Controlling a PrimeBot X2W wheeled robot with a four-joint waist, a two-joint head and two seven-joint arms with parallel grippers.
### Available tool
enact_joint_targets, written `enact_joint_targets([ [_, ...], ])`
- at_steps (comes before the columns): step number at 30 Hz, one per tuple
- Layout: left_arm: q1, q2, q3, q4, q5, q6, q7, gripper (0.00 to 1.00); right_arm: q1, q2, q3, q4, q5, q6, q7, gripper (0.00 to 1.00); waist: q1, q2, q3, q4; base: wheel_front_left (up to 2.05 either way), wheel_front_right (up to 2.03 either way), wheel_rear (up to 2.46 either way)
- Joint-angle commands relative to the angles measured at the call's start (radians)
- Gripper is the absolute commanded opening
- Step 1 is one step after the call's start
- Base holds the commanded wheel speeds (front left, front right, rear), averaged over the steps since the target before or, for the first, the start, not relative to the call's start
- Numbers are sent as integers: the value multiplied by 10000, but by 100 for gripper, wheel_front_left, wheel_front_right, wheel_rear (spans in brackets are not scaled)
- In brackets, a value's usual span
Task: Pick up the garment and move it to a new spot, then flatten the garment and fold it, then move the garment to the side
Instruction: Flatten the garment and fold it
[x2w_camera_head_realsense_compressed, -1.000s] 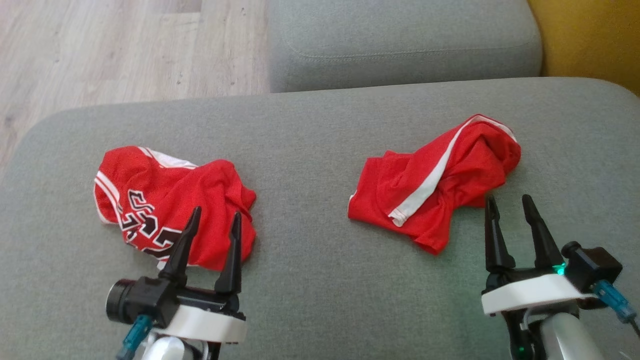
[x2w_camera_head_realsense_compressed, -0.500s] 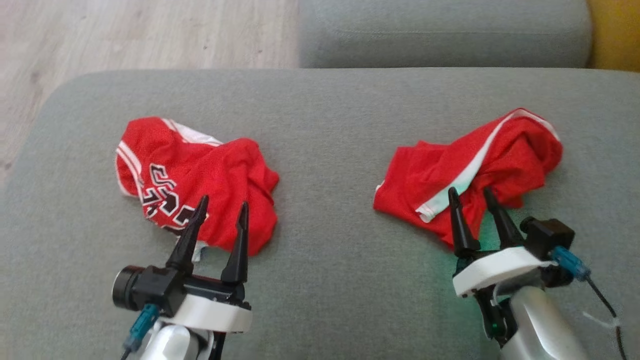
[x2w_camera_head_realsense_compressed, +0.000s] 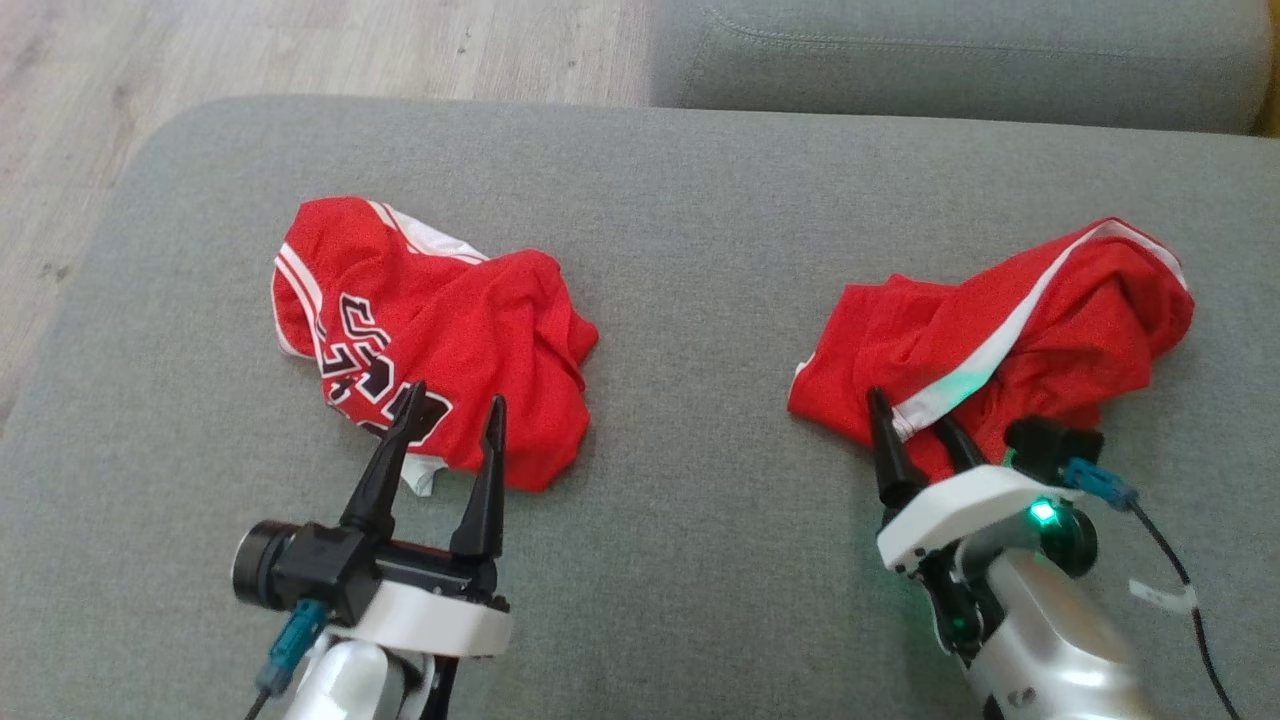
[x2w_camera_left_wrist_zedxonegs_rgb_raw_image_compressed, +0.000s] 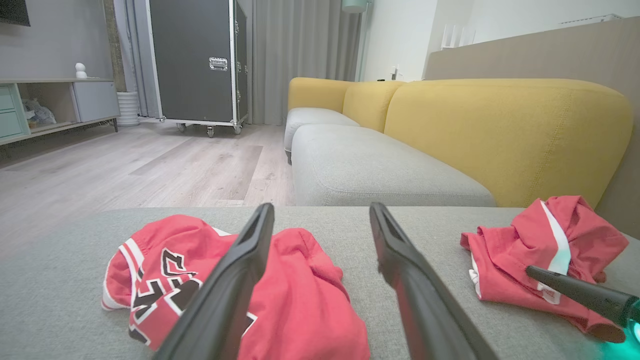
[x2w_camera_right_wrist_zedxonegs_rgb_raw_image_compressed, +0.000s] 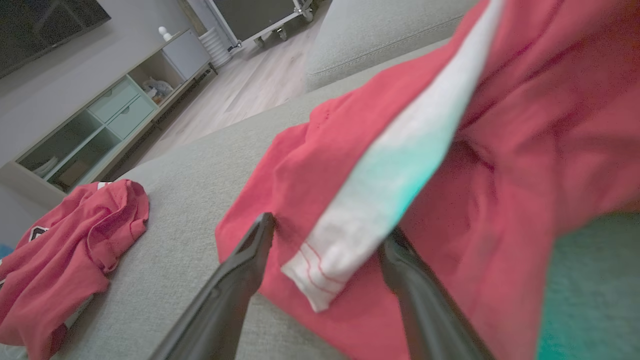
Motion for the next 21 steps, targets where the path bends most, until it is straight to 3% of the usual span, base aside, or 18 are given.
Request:
enact_joint_targets([
  [1, -559, -56, 408, -284, 112, -11, -64, 100, -469, -16, 424, -76, 119, -7, -120, 44, -1, 0, 53, 16, 0, 0, 0],
  [2, -559, -78, 439, -280, 133, -19, -64, 100, -566, -16, 528, 3, 138, -7, -126, 0, -1, 0, 66, 7, 0, 0, 0],
  [6, -487, -156, 591, -244, 204, -33, -64, 100, -820, -16, 450, -266, -14, -7, -136, 0, -1, 0, 23, -163, 0, 0, 0],
  [21, -28, -597, 1005, -203, 76, -214, -64, 100, -1132, -16, -308, -3862, -1107, -7, -140, 0, -1, 0, -916, -637, 0, 0, 0],
])
